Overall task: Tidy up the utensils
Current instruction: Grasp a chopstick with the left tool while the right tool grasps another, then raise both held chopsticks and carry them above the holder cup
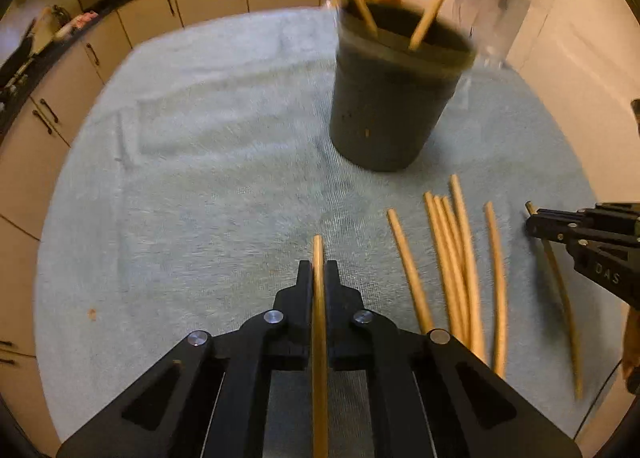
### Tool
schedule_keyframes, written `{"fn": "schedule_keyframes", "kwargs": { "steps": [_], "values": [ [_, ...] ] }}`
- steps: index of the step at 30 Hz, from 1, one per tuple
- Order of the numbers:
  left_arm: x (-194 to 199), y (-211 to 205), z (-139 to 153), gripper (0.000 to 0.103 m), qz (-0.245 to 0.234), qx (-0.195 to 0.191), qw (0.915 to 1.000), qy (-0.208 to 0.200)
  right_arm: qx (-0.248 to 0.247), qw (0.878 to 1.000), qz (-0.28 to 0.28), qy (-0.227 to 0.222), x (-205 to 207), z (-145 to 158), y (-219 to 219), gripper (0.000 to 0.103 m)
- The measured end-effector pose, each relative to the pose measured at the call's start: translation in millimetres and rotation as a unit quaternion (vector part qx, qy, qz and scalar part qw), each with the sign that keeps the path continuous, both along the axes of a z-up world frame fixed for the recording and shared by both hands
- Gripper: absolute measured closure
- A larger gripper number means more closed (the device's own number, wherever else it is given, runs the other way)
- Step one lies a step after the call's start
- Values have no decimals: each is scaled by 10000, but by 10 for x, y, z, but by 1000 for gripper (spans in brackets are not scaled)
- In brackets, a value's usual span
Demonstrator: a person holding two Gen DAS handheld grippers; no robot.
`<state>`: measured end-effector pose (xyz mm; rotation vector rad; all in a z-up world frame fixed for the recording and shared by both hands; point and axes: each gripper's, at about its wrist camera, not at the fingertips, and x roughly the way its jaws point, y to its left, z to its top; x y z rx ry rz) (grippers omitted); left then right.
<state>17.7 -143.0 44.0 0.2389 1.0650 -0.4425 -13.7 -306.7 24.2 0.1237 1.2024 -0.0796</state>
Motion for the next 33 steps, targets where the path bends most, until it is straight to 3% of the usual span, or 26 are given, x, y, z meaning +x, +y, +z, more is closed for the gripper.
{"fn": "schedule_keyframes", "kwargs": {
  "steps": [4, 10, 14, 20, 26, 33],
  "values": [
    [-269, 122, 471, 98, -22, -282, 9976, -631, 158, 9978, -132, -630, -256, 367, -80, 95],
    [-766, 356, 1013, 98, -2, -745, 9882, -1338, 131, 9836, -143, -1791, -809, 1036, -34, 95],
    [-1184, 561, 1153, 98, 34, -837, 9808, -1762, 166, 9723, -183, -2322, -1136, 1306, 19, 95],
    [-1544, 751, 1304, 98, 46, -1079, 9724, -2068, 69, 9508, -296, -3084, -1571, 1549, 163, 95],
    [-1808, 896, 1461, 98, 156, -1347, 9616, -2385, 114, 9349, -383, -3526, -1804, 1699, 213, 95],
    [-1775, 887, 1621, 98, 116, -1635, 9545, -2490, 210, 9281, -456, -3689, -1708, 1749, 188, 95]
  ]
}}
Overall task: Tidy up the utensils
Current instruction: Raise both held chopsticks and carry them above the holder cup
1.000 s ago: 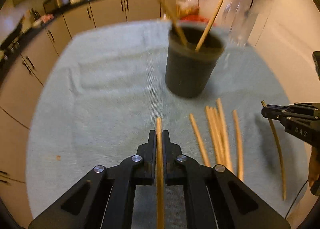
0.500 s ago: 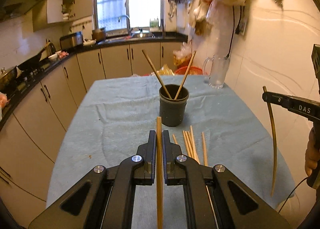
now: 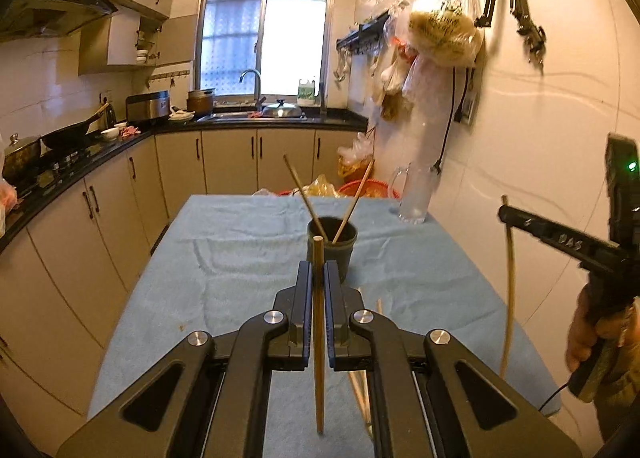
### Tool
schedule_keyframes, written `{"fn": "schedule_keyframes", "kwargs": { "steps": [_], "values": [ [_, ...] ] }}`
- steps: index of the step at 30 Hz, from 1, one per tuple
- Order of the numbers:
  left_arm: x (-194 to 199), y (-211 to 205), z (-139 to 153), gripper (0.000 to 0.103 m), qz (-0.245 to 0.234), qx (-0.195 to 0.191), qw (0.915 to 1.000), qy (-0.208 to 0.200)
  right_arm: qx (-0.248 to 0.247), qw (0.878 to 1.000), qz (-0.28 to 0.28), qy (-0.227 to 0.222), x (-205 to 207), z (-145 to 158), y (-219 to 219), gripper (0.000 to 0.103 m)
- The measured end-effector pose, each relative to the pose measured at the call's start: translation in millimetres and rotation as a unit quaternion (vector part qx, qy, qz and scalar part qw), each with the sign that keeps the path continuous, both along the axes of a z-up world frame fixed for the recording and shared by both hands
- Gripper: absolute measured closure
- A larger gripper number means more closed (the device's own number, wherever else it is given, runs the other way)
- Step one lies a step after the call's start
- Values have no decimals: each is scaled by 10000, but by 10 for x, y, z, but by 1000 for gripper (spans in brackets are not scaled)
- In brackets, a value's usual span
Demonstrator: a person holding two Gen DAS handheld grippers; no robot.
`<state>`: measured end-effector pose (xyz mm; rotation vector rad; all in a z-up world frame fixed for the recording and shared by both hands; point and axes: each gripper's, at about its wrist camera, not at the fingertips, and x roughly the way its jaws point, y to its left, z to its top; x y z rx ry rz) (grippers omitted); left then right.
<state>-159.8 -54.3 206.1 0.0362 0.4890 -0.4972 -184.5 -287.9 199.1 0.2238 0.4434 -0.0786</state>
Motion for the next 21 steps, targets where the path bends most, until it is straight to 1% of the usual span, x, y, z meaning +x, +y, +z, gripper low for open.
{"fn": "schedule_keyframes", "kwargs": {
  "steps": [4, 8, 12, 17, 21],
  "values": [
    [163, -65, 144, 98, -83, -118, 9999, -37, 92, 9999, -34, -71, 168, 42, -29, 95],
    [457, -173, 312, 98, -158, -217, 9996, 14, 277, 9993, -103, -238, 489, 136, -91, 95],
    [816, -304, 535, 98, -104, -266, 9995, -125, 445, 9978, -154, -470, 810, 273, -137, 95],
    [1346, -443, 773, 98, 10, -484, 9988, -44, 466, 9934, -386, -978, 1301, 496, -156, 95],
    [1723, -572, 887, 98, 111, -626, 9979, -99, 574, 9895, -582, -1194, 1714, 566, -219, 95]
  ]
}}
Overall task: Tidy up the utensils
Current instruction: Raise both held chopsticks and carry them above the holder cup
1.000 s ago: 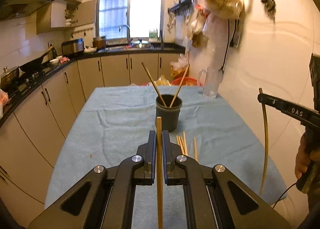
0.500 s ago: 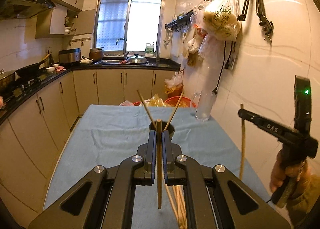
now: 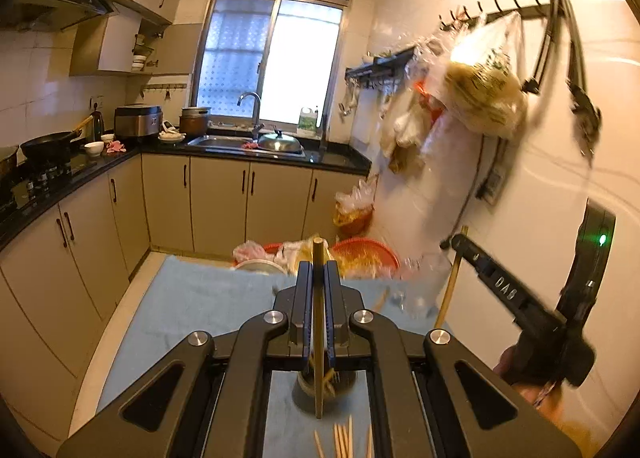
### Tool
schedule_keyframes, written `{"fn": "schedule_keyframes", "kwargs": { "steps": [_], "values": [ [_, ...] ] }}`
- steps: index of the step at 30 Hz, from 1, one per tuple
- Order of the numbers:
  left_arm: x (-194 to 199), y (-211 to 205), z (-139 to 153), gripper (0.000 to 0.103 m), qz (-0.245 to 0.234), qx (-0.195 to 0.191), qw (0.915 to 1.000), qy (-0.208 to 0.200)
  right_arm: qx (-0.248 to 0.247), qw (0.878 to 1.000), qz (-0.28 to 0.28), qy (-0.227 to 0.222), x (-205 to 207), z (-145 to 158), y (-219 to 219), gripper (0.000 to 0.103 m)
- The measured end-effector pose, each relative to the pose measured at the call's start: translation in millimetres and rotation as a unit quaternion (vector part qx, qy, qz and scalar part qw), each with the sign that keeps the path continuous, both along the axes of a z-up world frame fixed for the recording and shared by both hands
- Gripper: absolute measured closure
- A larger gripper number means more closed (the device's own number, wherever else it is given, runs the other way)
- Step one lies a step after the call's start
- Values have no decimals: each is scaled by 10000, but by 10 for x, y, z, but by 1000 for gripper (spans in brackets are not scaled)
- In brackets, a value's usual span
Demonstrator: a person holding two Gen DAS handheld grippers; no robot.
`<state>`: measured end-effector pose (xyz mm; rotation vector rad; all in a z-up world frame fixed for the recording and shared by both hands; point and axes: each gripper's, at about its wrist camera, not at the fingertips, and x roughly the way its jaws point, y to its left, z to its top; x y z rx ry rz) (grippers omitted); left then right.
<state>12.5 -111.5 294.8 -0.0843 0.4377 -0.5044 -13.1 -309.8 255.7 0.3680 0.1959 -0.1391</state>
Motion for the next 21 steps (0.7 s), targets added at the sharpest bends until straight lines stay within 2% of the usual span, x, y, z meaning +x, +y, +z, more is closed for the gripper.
{"fn": "schedule_keyframes", "kwargs": {
  "steps": [5, 10, 16, 20, 21],
  "values": [
    [378, -177, -23, 98, -13, -94, 9999, 39, 213, 9996, -125, -125, 409, -69, -79, 95],
    [682, -381, -312, 98, -110, 122, 9993, 324, 166, 9995, -256, -121, 709, -237, -79, 95],
    [872, -506, -741, 98, -183, 443, 9958, 777, 60, 9993, -128, 340, 943, -583, -27, 95],
    [831, -453, -825, 97, -130, 485, 9955, 803, -31, 9977, -19, 679, 974, -751, 21, 93],
    [816, -427, -832, 95, -121, 484, 9955, 802, -51, 9974, -30, 717, 968, -755, 16, 89]
  ]
}}
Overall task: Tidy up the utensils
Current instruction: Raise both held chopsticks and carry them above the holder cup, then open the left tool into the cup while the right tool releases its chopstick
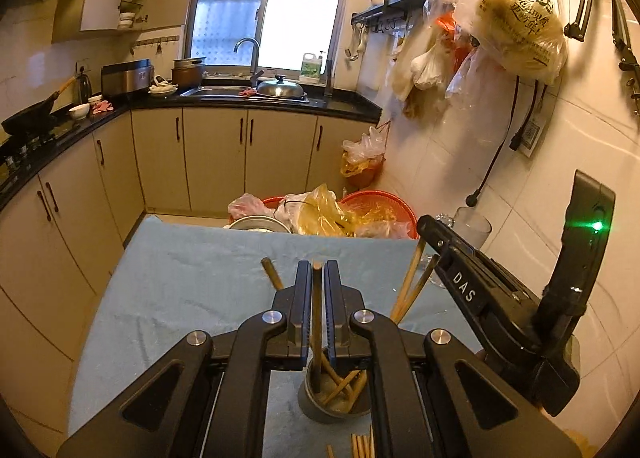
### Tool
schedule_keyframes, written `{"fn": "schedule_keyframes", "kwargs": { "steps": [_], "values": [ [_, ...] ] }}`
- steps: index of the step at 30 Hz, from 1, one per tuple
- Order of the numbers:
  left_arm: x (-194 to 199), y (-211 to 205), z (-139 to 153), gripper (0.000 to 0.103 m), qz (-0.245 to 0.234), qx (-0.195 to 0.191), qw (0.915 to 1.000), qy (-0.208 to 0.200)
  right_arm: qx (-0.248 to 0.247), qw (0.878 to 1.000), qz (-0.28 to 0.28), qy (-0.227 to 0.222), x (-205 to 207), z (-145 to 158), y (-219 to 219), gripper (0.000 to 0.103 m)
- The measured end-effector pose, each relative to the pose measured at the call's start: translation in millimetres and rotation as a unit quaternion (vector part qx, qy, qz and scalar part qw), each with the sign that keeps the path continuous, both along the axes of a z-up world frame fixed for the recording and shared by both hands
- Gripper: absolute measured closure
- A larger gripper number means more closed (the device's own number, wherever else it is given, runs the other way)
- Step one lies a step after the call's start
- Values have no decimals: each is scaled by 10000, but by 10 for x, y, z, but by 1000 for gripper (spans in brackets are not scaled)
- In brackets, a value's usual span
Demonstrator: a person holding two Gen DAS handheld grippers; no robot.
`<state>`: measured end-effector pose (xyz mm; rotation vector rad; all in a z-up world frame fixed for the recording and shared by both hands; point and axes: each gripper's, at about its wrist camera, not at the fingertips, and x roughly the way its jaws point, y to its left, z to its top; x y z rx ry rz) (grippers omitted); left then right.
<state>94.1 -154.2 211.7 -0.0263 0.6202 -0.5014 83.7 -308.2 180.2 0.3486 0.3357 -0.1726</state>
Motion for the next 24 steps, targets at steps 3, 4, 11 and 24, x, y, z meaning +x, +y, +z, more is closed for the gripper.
{"fn": "schedule_keyframes", "kwargs": {
  "steps": [3, 4, 11, 24],
  "values": [
    [-122, 103, 70, 81, 107, -39, 9999, -55, 8, 10000, 5, 52, -82, 34, -27, 65],
    [-173, 155, 112, 77, 140, -70, 9998, -95, 0, 10000, -11, 42, -112, 59, -30, 63],
    [-716, 513, 444, 59, 317, -269, 9982, -436, -271, 9996, -108, 2, -645, 397, -4, 49],
    [-1608, 845, 161, 43, 387, -79, 9987, -329, -1265, 9877, 48, 920, -1903, 503, -33, 20]
  ]
}}
